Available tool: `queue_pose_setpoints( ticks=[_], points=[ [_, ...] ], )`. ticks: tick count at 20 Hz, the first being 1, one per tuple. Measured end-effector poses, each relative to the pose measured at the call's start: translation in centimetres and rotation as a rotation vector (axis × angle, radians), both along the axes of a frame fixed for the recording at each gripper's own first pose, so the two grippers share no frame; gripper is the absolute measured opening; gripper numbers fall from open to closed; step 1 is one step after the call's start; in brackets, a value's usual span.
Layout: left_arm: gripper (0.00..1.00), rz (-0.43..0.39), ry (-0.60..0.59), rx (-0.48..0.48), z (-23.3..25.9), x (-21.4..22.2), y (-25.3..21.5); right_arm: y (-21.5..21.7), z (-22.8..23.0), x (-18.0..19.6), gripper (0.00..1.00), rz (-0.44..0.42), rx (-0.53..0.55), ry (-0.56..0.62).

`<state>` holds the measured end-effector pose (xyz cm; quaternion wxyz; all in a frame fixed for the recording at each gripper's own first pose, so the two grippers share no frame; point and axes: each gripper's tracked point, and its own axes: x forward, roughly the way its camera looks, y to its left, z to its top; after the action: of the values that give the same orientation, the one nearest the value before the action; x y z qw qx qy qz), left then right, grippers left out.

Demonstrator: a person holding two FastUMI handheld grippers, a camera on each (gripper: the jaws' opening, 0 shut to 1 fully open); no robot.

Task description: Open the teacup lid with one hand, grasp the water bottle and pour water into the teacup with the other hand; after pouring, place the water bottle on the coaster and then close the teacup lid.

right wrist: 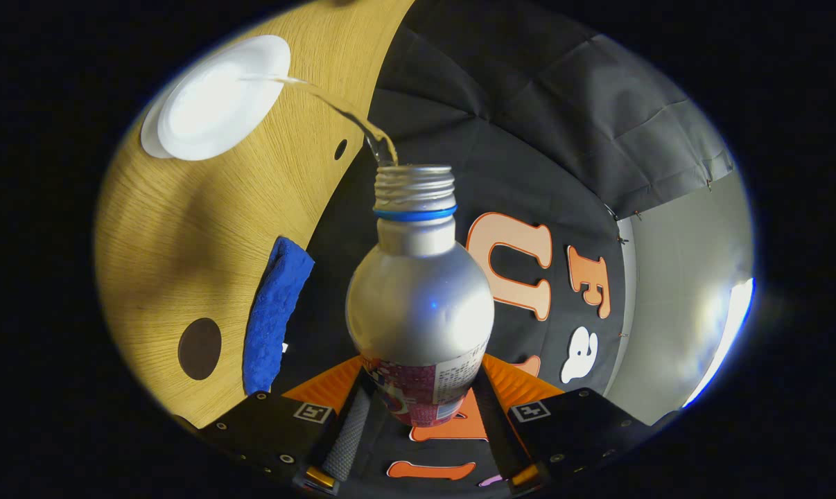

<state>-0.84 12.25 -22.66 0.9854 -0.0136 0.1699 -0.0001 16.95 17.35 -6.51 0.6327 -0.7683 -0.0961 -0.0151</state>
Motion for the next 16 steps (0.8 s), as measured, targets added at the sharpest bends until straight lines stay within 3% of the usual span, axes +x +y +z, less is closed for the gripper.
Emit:
queue_pose_setpoints(
  ticks=[1,2,9,10,11,13,14,16],
  points=[
    [0.27,0.000,0.002,0.001,0.1,-0.1,0.1,0.0,0.1,0.1,0.75,0.005,-0.008,-0.002],
    [0.31,-0.001,0.002,0.000,0.0,-0.1,0.0,0.2,0.3,0.3,0.78,0.012,-0.018,-0.006],
    [0.31,0.000,0.011,0.004,-0.4,-0.3,0.1,0.3,-0.6,0.4,0.78,0.016,-0.050,0.007],
    [0.27,0.001,0.010,0.003,-0.4,-0.3,0.2,0.3,-0.8,0.4,0.78,0.011,-0.058,0.002],
    [0.31,0.000,0.014,0.004,-0.4,-0.3,0.2,0.7,-1.0,0.4,0.78,0.018,-0.069,0.003],
    [0.31,-0.005,0.022,0.012,-0.7,-0.3,0.0,1.0,-1.5,0.4,0.78,0.028,-0.081,0.008],
    [0.27,-0.005,0.023,0.015,-0.7,-0.2,0.1,1.2,-1.6,0.3,0.78,0.032,-0.088,0.007],
    [0.31,-0.004,0.022,0.015,-0.7,-0.2,0.0,1.5,-2.0,0.4,0.78,0.041,-0.099,0.007]
  ],
)
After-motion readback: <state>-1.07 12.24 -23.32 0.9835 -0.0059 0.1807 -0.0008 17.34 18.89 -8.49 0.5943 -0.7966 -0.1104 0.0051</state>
